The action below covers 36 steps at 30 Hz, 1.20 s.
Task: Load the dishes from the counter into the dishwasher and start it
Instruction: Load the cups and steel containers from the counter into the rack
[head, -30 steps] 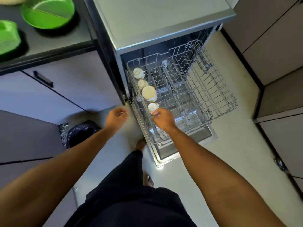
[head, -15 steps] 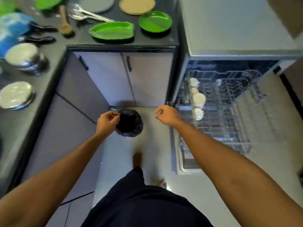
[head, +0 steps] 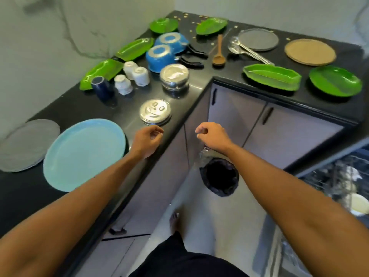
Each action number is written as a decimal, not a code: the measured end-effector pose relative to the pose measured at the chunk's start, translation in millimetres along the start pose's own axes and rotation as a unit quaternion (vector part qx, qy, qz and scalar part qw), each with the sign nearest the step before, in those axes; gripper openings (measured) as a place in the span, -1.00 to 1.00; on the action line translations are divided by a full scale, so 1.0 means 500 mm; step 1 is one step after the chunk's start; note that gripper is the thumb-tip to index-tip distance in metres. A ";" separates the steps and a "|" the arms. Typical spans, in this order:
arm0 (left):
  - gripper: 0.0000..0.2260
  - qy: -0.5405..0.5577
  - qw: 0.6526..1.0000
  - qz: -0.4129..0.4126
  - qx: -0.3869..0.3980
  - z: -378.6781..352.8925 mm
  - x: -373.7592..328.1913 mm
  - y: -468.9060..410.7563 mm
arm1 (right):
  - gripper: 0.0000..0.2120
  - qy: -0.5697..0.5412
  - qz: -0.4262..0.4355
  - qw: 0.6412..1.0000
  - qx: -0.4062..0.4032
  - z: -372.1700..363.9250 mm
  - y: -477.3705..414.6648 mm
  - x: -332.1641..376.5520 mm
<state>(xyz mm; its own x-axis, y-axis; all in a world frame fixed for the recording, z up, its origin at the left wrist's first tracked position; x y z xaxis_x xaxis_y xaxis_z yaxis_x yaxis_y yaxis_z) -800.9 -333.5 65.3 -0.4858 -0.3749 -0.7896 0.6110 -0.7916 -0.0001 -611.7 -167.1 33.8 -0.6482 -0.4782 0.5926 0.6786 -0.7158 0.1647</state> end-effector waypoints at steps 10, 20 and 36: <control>-0.30 -0.181 0.979 0.086 0.032 0.200 0.176 -0.261 | -0.74 0.024 0.077 0.996 0.027 -0.101 -0.330 0.325; -0.17 -0.258 0.947 0.118 0.150 0.193 0.236 -0.349 | -0.26 0.120 0.164 0.978 0.038 -0.221 -0.536 0.549; -0.19 -0.261 0.942 0.143 0.157 0.190 0.225 -0.365 | -0.42 0.131 0.149 0.980 -0.022 -0.211 -0.568 0.564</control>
<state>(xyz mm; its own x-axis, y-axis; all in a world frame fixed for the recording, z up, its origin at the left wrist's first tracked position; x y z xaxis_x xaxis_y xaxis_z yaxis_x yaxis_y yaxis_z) -1026.6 -276.9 35.0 -0.6205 -0.7156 -0.3209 0.5877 -0.6952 0.4138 -1023.8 -152.2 70.9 -0.4941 -0.7791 0.3858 0.8391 -0.5435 -0.0229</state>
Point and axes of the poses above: each hand's wrist, its own y-axis away from the middle knuckle, its own z-axis out of the back of the hand, x = y × z, the point moved 9 cm from there along -y, towards the middle knuckle, and after that the axes turned 8 degrees about y, right-handed, at the moved point
